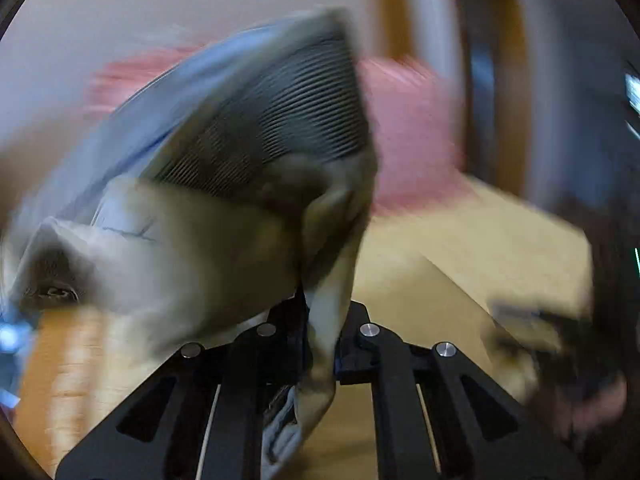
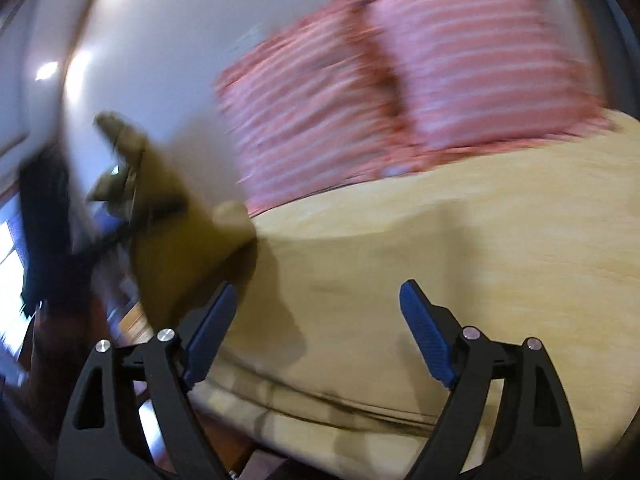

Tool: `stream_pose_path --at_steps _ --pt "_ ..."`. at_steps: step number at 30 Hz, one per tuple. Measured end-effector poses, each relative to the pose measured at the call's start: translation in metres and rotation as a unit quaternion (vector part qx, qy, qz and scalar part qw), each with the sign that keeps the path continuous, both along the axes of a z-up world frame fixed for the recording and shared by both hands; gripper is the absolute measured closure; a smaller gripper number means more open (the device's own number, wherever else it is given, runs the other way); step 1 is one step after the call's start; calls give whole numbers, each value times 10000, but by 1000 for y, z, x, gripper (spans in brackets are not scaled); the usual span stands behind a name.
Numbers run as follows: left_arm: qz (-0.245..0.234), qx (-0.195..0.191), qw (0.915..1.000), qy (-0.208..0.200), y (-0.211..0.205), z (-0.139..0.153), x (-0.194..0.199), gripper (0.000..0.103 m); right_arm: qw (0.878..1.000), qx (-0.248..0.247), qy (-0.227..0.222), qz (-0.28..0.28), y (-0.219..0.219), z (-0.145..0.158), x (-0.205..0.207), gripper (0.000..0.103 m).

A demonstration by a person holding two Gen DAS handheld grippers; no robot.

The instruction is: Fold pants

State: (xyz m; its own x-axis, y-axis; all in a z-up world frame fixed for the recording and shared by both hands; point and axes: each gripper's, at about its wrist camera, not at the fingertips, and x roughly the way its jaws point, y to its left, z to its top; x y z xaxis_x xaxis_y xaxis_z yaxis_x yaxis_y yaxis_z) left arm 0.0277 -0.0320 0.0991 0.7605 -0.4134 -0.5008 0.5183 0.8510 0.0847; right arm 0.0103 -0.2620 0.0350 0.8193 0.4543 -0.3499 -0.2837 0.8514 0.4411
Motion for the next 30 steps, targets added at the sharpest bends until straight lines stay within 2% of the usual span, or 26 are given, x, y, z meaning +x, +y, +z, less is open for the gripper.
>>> stream_pose_path --at_steps 2,4,6,8,13,16,17,19,20,21,24,26,27,30 --pt "-395 481 9970 458 -34 -40 -5 95 9986 125 170 -485 -31 -7 -4 19" --pt "-471 862 9936 557 -49 -70 -12 95 9953 270 348 -861 -59 -15 -6 19" --pt "-451 955 9936 403 -50 -75 -19 94 9939 320 385 -981 -69 -17 -5 19" --pt "-449 881 9942 420 -45 -72 -21 94 9938 426 365 -964 -73 -17 -3 19" --pt "-437 967 9937 373 -45 -79 -29 94 9943 845 174 -624 -71 -8 2 19" --pt "-352 1013 9937 339 -48 -79 -31 89 9947 867 279 -484 -68 -5 9 19" --pt "-342 928 9944 386 -45 -77 -29 84 9947 888 306 -424 -65 -3 9 18" --pt "-324 590 9959 604 -33 -68 -29 55 9938 997 411 -290 -64 -2 17 16" --pt "-268 369 9967 675 -23 -61 -30 32 9933 1033 457 -254 -64 -2 21 15" --pt "-217 153 9974 665 -12 -54 -32 24 9924 1077 558 -193 -64 -2 27 15" --pt "198 -325 9983 430 26 -28 -27 17 9910 974 900 -171 -62 -7 48 15" --pt "820 -492 9949 309 57 -16 -8 16 9904 807 1119 -122 -57 -11 66 15" --pt "1164 -562 9909 383 75 -14 8 16 9902 752 1177 -74 -55 -13 72 15" --pt "1485 -779 9822 852 110 -20 47 16 9897 500 1336 128 -45 -18 92 26"
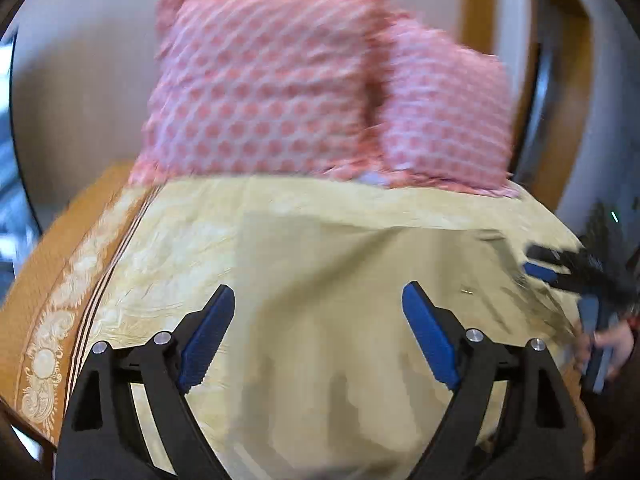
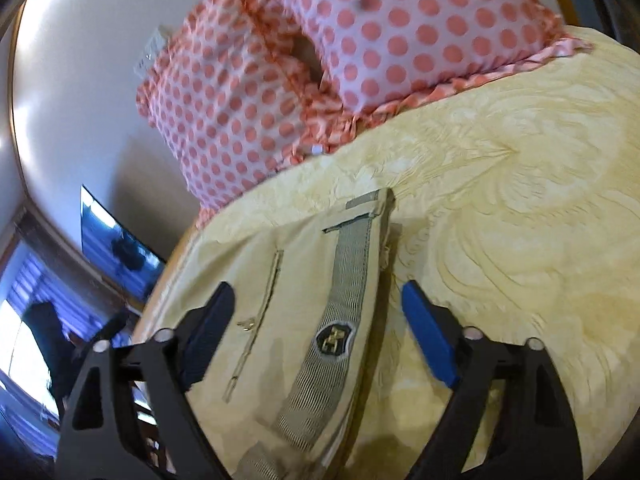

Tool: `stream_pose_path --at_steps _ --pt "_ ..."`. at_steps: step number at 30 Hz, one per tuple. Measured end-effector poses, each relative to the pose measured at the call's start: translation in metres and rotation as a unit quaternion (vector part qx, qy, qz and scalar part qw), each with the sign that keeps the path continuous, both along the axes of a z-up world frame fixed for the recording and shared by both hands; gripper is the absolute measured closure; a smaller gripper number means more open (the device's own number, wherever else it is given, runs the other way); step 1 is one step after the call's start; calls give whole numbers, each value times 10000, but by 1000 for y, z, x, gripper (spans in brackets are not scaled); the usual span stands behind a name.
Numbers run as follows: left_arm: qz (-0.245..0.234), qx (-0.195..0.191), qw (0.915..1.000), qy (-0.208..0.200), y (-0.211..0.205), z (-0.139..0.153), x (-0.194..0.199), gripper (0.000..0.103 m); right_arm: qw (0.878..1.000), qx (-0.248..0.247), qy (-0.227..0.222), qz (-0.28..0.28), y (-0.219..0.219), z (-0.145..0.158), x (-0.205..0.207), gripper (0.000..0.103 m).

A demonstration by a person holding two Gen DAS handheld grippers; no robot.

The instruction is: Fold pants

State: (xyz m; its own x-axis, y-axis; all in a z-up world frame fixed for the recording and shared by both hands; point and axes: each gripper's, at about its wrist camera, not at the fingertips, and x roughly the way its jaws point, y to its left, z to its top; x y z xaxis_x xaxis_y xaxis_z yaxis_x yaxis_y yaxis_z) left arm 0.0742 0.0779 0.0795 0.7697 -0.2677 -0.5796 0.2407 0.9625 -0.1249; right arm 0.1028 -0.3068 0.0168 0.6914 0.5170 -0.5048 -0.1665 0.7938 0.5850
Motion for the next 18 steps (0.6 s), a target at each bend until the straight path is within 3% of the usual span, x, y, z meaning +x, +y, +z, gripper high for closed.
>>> stream_pose_path --at_steps 2,6,10,12,13,15,18 --pt "44 -251 9986 463 19 -11 28 17 9997 -110 118 159 6 -5 9 45" --pt "-78 -649 9920 1080 35 -33 64 18 9976 -507 -4 471 21 -6 8 47" --pt "-396 -867 9858 1382 32 -44 81 18 9973 -543 145 475 18 -11 16 47" --pt "-532 -891 9826 1543 26 -47 90 18 9977 -345 247 525 14 -14 20 53" --pt "-566 -879 9818 1585 24 -49 93 18 9970 -424 235 601 15 -13 19 64" --pt "-619 -772 9806 1692 16 -52 97 18 9958 -612 233 642 17 -12 18 64" --pt "-683 -635 9789 1821 10 -56 102 16 9960 -378 389 709 12 -15 25 61"
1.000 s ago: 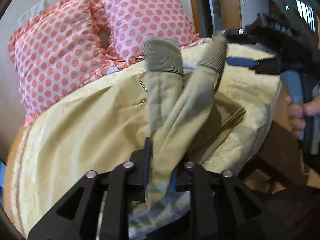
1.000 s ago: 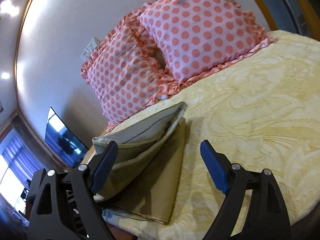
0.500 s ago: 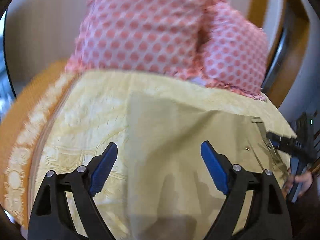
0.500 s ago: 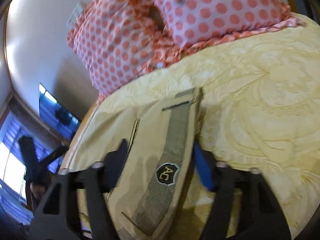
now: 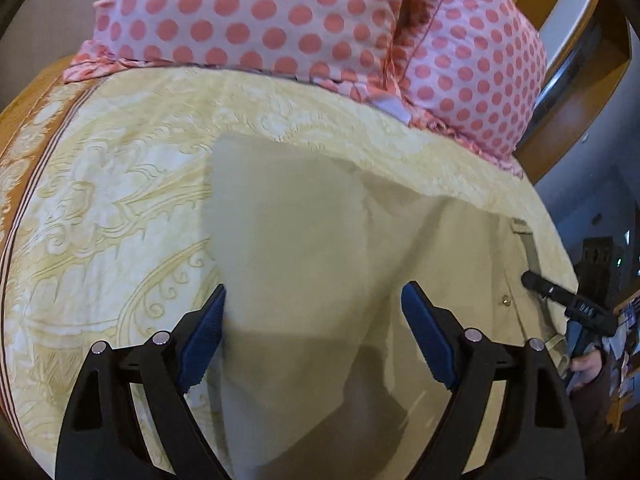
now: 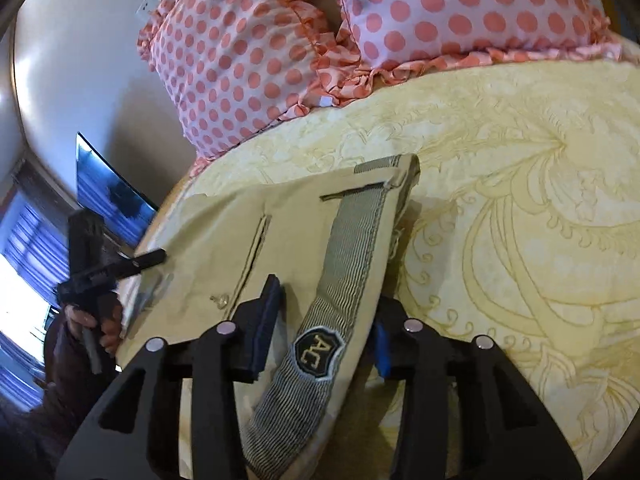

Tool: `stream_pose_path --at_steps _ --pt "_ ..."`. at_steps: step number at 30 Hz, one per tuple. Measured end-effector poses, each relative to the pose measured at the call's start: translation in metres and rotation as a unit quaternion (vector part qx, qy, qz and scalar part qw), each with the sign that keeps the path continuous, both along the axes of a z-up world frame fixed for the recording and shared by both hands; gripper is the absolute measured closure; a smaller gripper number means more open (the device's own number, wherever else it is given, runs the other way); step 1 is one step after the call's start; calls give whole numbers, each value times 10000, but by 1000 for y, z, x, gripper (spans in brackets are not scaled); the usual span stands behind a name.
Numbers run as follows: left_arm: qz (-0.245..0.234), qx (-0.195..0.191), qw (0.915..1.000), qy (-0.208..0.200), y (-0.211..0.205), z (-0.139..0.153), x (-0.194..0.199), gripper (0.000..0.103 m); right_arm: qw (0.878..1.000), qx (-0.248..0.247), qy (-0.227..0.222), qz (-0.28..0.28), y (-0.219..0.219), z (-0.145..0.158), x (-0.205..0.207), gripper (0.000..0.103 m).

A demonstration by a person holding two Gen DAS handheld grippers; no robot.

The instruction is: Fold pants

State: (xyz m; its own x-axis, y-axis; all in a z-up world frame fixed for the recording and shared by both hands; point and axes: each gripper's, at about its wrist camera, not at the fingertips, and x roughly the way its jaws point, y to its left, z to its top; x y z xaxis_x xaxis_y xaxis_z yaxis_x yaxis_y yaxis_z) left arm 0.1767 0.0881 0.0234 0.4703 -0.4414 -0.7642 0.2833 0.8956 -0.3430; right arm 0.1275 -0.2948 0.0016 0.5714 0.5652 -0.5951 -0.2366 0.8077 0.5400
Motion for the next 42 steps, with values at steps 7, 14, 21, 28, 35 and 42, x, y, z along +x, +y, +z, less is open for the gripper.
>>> stream_pose_path --at_steps 7,14,21,28,35,42 --pt "-28 -300 9995 124 13 1 -2 92 9986 449 -37 293 -5 9 -1 92" --pt "-41 -11 9983 -576 -5 38 12 97 9981 276 -466 297 -5 49 27 95" --pt "392 368 9958 -739 -31 37 102 98 9972 -357 -410 -507 -25 46 120 95" --pt "555 786 9930 -682 -28 24 100 85 9918 -850 -81 -952 -34 35 109 41" --pt "-9 -128 9945 -1043 -33 57 23 72 9973 645 -353 -43 -13 44 47 24" --pt "42 319 9985 -445 -59 10 27 66 9966 539 150 -600 -7 25 32 15"
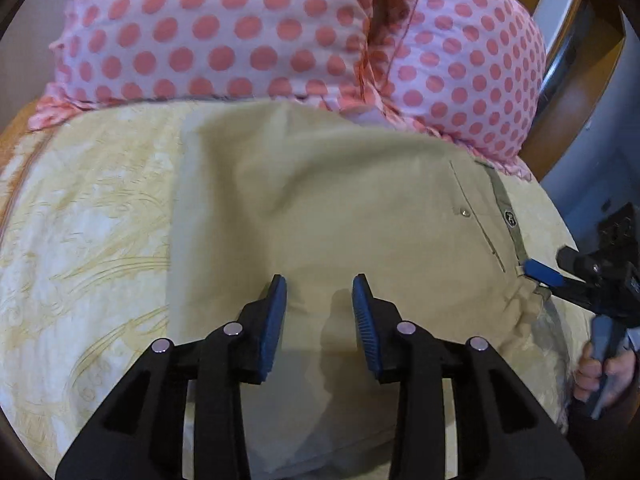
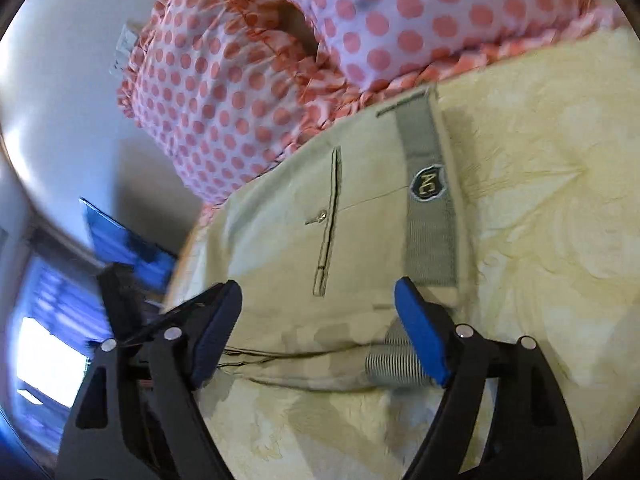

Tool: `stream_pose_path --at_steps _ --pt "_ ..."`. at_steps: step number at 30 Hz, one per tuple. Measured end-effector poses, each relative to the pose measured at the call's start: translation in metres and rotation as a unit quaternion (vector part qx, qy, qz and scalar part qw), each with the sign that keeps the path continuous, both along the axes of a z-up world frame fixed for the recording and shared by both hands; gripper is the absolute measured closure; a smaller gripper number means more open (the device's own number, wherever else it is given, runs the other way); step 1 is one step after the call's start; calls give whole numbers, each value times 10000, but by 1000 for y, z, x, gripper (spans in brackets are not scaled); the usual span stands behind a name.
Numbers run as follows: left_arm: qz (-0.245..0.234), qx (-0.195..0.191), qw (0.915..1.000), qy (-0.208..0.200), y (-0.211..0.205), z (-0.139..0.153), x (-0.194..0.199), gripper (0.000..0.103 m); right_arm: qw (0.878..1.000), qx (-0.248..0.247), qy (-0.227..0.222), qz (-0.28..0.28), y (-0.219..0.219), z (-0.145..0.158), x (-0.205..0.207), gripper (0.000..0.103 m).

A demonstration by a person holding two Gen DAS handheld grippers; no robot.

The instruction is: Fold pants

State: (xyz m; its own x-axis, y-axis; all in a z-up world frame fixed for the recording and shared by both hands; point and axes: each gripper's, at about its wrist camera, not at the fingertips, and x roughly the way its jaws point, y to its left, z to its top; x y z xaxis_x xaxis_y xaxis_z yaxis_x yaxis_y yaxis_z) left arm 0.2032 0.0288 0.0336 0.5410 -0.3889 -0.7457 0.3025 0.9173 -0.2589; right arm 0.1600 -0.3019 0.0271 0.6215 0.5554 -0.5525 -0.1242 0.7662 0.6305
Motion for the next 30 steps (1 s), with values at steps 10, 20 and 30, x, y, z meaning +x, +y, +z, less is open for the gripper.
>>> stream_pose_path --at_steps 10,20,30 --pt "693 752 9903 -941 2 6 -135 2 9563 -2764 -768 -564 90 -18 -109 2" --pt "1028 1204 9825 -982 -5 -27 -166 1 9372 -3219 -971 -927 108 -42 -130 2" --pt "1132 1139 9790 -1259 -6 -31 -174 1 9329 -3225 -1218 -1045 109 -44 -134 2"
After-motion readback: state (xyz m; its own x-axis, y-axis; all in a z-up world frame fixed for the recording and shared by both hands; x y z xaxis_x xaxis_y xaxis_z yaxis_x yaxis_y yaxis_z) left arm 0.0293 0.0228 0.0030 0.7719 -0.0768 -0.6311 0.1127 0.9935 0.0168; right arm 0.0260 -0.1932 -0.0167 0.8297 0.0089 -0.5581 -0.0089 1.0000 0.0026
